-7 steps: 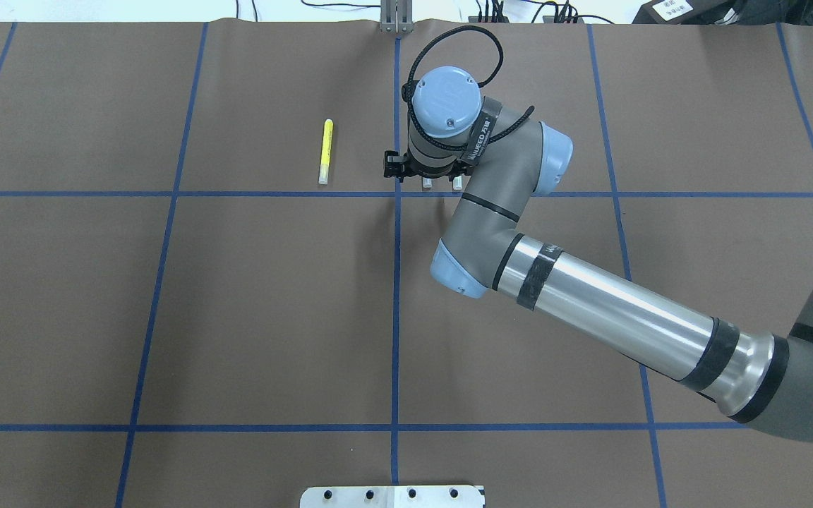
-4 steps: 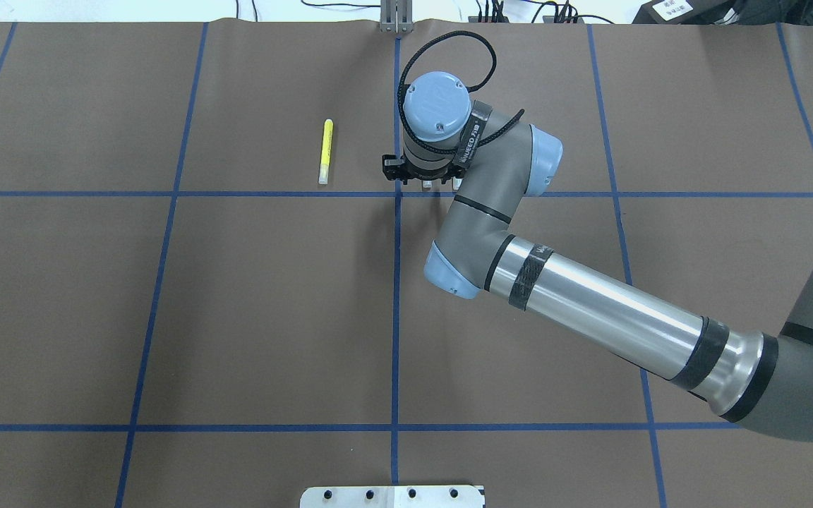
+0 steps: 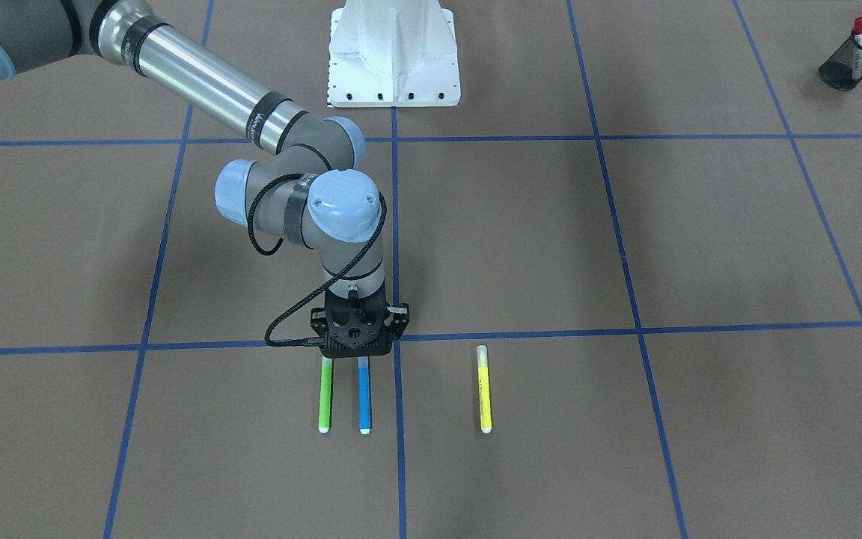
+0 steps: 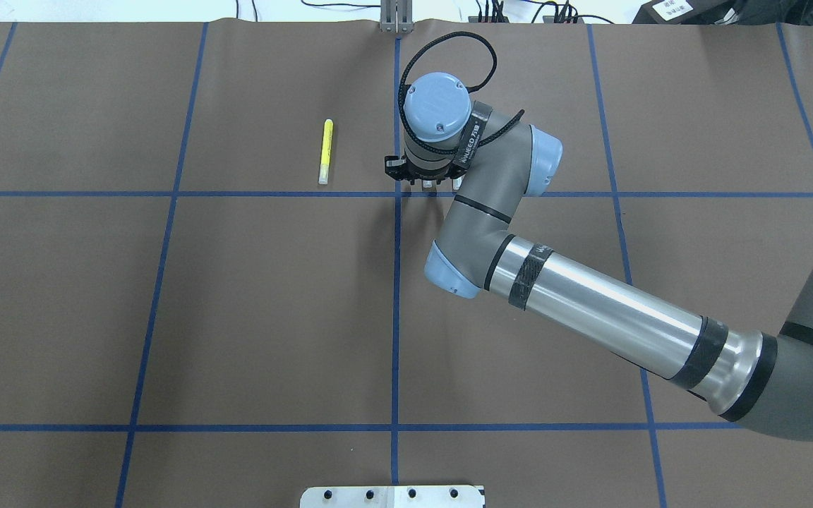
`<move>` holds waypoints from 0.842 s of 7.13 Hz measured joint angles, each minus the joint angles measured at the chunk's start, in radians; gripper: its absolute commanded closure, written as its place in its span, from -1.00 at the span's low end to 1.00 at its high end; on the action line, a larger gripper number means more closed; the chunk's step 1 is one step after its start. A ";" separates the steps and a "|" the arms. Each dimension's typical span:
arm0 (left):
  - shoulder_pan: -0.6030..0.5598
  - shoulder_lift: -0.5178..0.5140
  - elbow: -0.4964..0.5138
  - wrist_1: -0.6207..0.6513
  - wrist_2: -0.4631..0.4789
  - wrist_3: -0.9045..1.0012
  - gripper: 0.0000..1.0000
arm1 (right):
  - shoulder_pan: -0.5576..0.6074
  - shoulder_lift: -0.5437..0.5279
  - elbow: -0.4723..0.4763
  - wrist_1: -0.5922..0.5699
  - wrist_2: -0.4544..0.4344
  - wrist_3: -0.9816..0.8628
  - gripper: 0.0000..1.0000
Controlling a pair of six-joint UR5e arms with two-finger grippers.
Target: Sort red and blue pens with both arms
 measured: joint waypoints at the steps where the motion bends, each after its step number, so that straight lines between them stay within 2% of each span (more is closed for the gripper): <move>1: 0.000 0.000 0.000 0.000 0.000 0.000 -1.00 | 0.000 0.000 -0.003 0.000 0.000 -0.001 0.23; 6: 0.000 0.000 0.000 0.000 0.000 0.000 -1.00 | 0.000 0.000 -0.018 0.000 -0.017 -0.009 0.29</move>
